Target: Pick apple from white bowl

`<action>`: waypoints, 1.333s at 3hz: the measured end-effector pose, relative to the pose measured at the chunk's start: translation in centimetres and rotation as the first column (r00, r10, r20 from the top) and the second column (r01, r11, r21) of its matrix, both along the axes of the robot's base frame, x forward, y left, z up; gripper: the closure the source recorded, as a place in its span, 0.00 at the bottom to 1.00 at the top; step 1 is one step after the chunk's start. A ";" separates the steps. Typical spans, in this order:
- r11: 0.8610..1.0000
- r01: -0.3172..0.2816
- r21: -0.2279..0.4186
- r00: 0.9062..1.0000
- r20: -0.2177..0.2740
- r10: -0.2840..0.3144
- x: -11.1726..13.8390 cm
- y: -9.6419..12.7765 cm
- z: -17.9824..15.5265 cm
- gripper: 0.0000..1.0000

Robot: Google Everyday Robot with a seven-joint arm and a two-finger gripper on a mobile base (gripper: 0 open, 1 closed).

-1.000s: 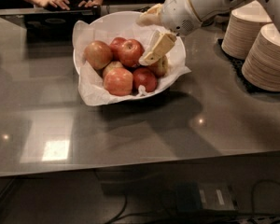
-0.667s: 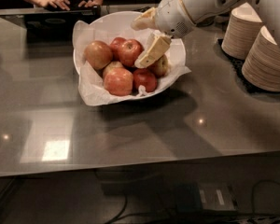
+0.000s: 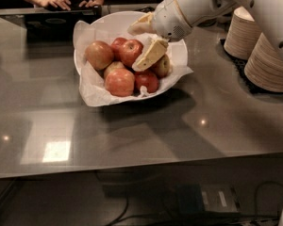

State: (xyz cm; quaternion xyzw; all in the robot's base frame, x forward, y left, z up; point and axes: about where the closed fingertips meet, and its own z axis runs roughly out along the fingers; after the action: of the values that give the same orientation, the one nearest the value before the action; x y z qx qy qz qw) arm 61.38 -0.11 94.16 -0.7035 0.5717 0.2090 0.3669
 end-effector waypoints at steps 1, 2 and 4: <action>1.000 -0.004 0.001 1.000 -0.009 0.004 0.0 0.4 -0.4 0.31; 1.000 -0.005 0.000 1.000 -0.011 0.005 0.1 0.5 -0.6 0.33; 1.000 0.016 -0.006 0.999 -0.030 -0.016 1.4 1.1 -2.9 0.40</action>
Offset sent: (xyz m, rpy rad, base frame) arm 0.0068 0.0061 -0.0143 -0.0080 0.0177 0.0021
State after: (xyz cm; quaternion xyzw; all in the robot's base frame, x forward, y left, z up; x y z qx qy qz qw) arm 62.82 0.98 91.31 -0.6966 0.5834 0.2151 0.3579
